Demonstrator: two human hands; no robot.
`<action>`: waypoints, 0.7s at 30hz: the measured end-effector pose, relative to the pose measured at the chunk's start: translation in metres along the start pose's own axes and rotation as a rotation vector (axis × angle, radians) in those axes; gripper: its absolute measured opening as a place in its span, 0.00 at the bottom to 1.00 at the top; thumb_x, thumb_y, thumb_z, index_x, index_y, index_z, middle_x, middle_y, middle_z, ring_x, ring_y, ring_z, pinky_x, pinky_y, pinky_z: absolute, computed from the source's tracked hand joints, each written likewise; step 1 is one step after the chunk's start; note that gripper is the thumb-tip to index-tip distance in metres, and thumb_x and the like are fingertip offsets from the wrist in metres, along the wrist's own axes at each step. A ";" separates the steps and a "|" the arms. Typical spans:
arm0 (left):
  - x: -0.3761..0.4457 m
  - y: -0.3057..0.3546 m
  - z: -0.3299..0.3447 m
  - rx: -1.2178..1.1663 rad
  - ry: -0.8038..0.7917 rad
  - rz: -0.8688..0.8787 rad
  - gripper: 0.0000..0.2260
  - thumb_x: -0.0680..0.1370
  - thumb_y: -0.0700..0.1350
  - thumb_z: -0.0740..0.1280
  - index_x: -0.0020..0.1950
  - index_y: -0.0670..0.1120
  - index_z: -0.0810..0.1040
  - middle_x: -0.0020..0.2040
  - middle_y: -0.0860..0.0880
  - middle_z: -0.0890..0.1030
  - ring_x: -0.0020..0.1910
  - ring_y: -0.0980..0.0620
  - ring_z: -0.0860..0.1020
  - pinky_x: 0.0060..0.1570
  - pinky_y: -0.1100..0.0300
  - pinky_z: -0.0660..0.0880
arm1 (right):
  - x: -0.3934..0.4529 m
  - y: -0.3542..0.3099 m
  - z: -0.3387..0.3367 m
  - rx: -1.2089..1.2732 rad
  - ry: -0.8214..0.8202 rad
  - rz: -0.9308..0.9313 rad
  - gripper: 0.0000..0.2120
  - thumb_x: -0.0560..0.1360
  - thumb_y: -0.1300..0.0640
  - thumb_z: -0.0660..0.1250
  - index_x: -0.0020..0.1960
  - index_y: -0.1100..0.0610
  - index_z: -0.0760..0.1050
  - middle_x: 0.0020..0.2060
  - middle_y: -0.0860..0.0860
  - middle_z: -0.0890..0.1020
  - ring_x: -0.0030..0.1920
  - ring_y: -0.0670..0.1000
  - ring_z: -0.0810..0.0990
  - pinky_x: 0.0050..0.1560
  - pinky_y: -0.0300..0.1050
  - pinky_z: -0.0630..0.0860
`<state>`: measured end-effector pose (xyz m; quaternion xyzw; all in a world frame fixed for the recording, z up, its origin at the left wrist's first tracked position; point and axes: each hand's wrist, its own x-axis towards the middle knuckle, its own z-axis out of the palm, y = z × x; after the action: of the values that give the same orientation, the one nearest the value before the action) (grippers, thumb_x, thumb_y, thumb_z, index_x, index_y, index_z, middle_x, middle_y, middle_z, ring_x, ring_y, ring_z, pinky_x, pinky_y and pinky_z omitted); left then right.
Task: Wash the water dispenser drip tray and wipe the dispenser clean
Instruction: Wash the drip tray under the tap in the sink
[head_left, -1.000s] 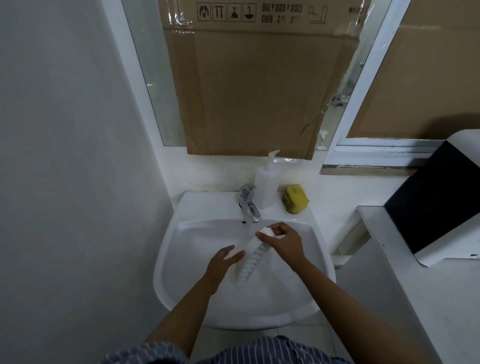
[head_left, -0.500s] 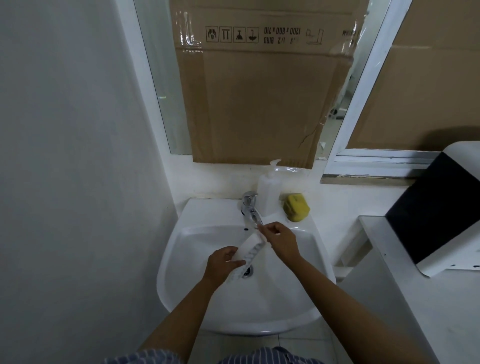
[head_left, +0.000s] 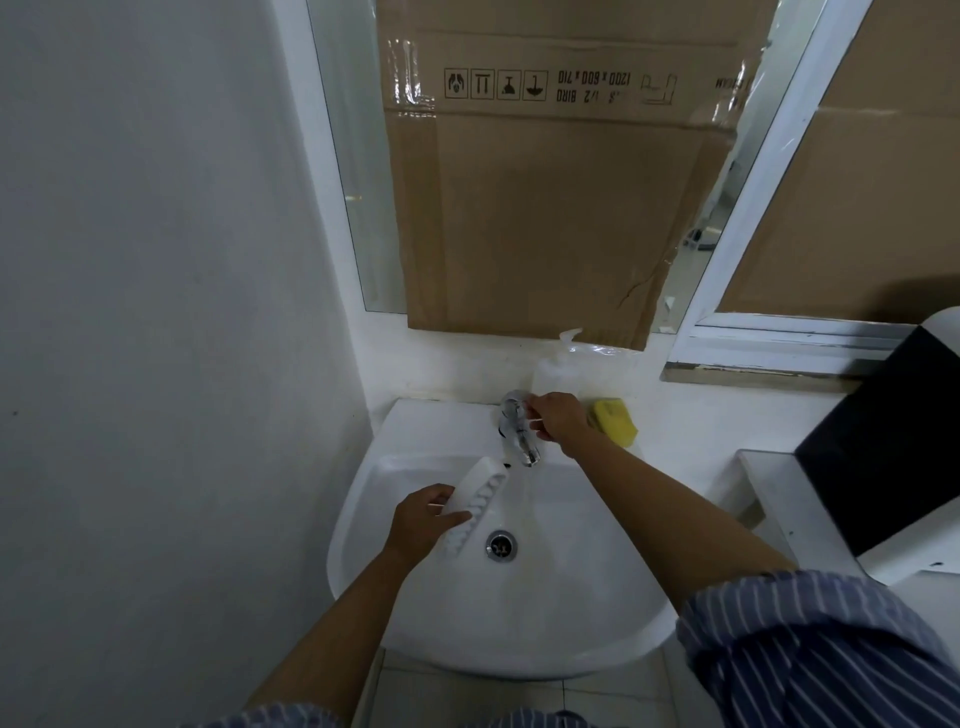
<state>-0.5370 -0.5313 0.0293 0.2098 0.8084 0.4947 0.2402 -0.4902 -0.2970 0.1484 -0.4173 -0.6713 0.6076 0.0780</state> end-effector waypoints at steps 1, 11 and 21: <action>0.000 0.000 0.000 -0.002 0.001 0.000 0.16 0.68 0.47 0.78 0.53 0.45 0.82 0.50 0.48 0.84 0.48 0.52 0.82 0.39 0.75 0.73 | 0.003 0.002 0.001 0.012 -0.006 0.018 0.15 0.81 0.58 0.62 0.35 0.58 0.73 0.31 0.53 0.75 0.29 0.49 0.72 0.31 0.38 0.70; 0.004 0.006 0.006 -0.018 -0.012 0.010 0.15 0.68 0.45 0.78 0.53 0.44 0.82 0.50 0.47 0.84 0.47 0.50 0.82 0.40 0.74 0.73 | 0.000 0.023 -0.008 0.107 -0.155 0.170 0.13 0.80 0.61 0.63 0.36 0.60 0.72 0.28 0.53 0.73 0.25 0.47 0.70 0.25 0.37 0.66; 0.009 0.019 0.014 0.015 -0.069 0.027 0.14 0.70 0.42 0.77 0.53 0.42 0.81 0.47 0.48 0.82 0.46 0.51 0.79 0.37 0.78 0.71 | -0.004 0.051 -0.010 0.048 -0.059 0.066 0.13 0.77 0.50 0.68 0.39 0.59 0.78 0.32 0.53 0.77 0.28 0.47 0.70 0.30 0.37 0.68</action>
<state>-0.5341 -0.5083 0.0388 0.2392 0.8004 0.4844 0.2598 -0.4572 -0.2964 0.1074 -0.4190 -0.6444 0.6379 0.0479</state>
